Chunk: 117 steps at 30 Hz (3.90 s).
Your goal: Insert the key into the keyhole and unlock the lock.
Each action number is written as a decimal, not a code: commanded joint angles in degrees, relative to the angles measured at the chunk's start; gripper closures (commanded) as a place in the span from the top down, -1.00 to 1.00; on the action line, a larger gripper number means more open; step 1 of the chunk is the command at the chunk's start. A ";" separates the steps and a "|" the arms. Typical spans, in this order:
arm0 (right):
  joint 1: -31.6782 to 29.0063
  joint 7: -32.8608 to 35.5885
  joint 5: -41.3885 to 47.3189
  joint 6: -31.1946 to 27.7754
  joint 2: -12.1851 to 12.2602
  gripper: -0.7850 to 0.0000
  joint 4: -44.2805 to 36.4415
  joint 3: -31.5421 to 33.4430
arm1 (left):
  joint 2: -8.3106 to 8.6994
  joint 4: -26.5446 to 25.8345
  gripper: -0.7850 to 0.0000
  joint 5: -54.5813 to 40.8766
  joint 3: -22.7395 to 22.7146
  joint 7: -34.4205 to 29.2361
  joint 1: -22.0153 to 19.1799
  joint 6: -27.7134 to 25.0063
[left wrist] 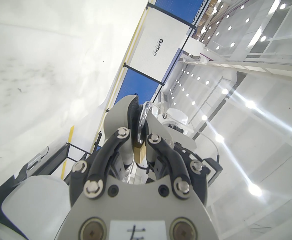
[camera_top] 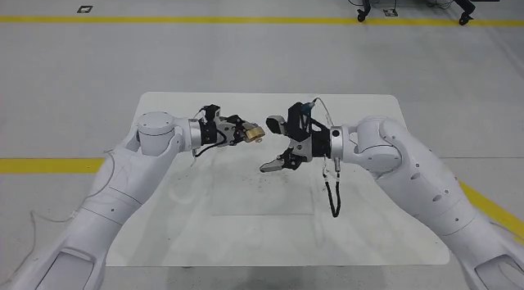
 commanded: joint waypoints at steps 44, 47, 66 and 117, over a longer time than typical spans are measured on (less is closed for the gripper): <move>-15.65 -15.39 -66.07 33.04 -2.10 -0.11 -11.61 -5.20 | -0.20 -14.56 -1.00 3.07 -6.10 15.06 10.88 -5.04; -16.15 -14.41 -67.19 33.20 -2.36 -0.14 -12.19 -5.10 | -0.27 -14.49 -1.00 3.21 -6.32 14.87 10.89 -4.75; -18.12 -13.02 -63.20 32.94 -4.03 -1.00 -11.70 -1.70 | -0.67 -15.64 -1.00 6.92 -6.67 15.12 11.54 -4.22; -25.29 -34.46 -12.69 11.60 -3.53 1.00 1.16 20.48 | -4.67 -9.50 0.27 36.80 14.76 -0.81 0.01 12.30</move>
